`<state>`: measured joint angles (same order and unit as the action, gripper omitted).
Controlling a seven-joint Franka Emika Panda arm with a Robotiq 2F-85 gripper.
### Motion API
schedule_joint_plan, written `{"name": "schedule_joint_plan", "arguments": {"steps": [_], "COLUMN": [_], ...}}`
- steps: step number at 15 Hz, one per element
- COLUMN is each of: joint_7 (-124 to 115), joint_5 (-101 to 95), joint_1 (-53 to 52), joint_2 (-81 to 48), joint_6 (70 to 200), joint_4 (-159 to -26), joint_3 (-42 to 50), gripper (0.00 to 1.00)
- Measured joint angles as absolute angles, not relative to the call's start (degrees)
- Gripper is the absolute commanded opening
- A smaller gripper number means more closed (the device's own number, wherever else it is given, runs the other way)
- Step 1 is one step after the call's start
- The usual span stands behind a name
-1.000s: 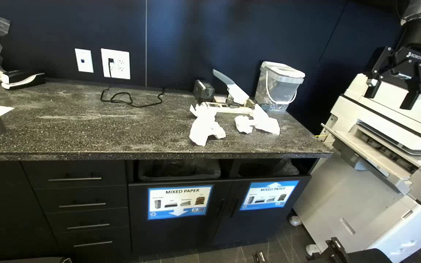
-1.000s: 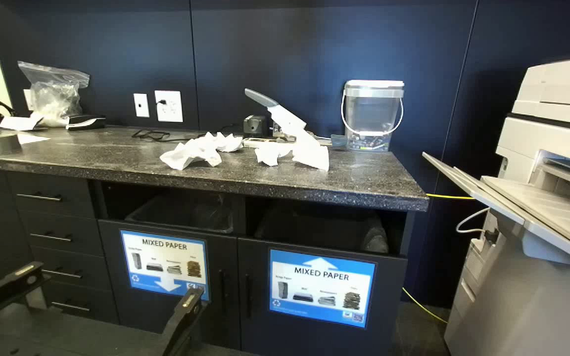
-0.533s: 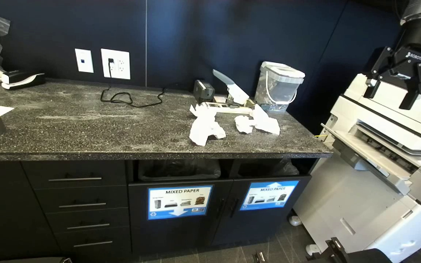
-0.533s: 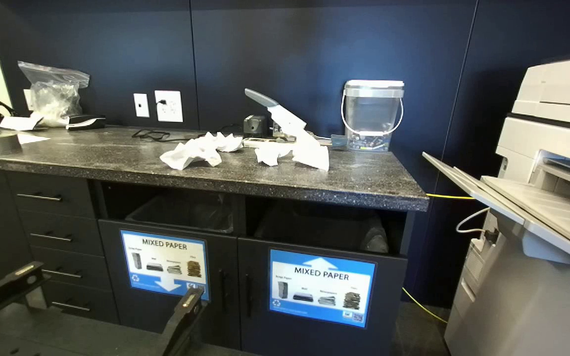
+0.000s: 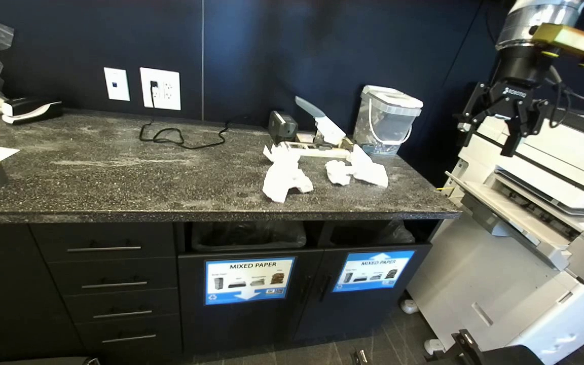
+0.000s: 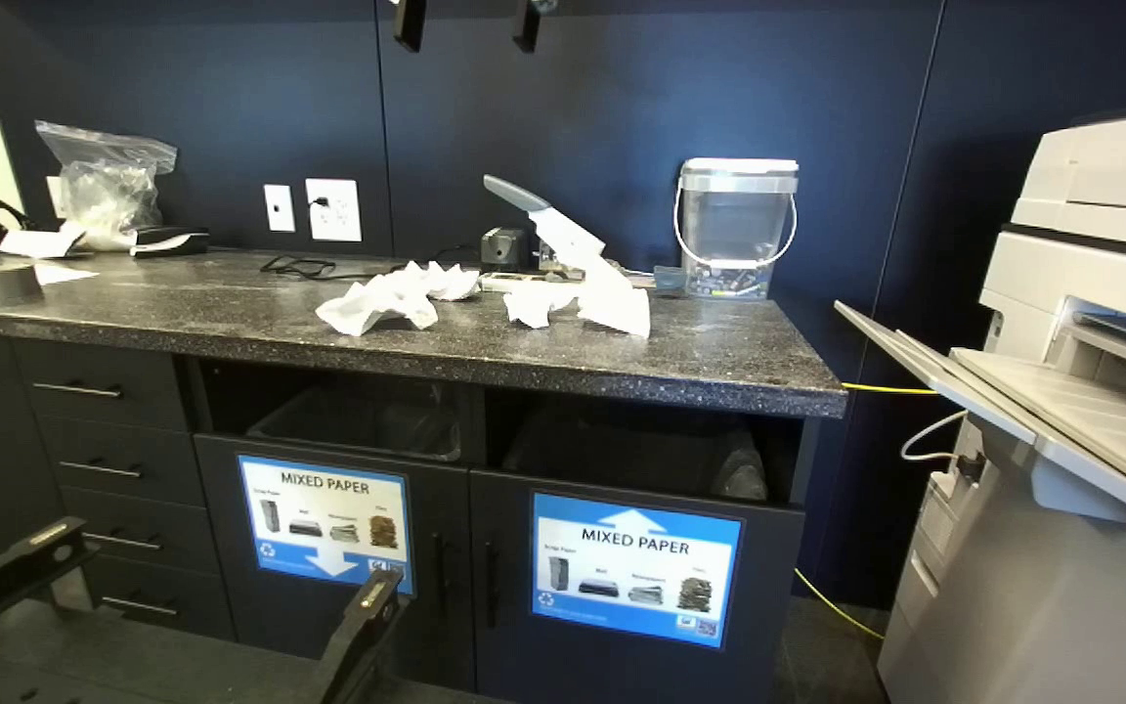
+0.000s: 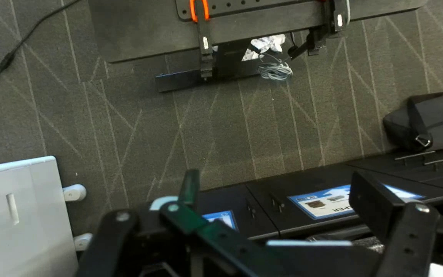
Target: Pick up the papers from the counter and throw them in the bin
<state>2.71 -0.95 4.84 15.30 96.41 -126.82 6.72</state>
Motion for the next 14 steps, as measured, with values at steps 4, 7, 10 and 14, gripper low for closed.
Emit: {"name": "schedule_joint_plan", "arguments": {"steps": [4,7,10,14], "joint_7": [1.5,0.6,-1.0,-5.1], "joint_5": [2.5,7.0,9.3,9.3], "joint_1": [2.0,-0.2,-2.0,-4.0], "joint_2": [11.4,8.8,6.3,2.2], "joint_6": [103.0,109.2,114.4,120.9], "joint_4": [-126.1,-125.6,-125.1,-124.1], "joint_3": [3.1,0.6,-1.8,-4.5], "gripper": [1.0,1.0,1.0,1.0]}}
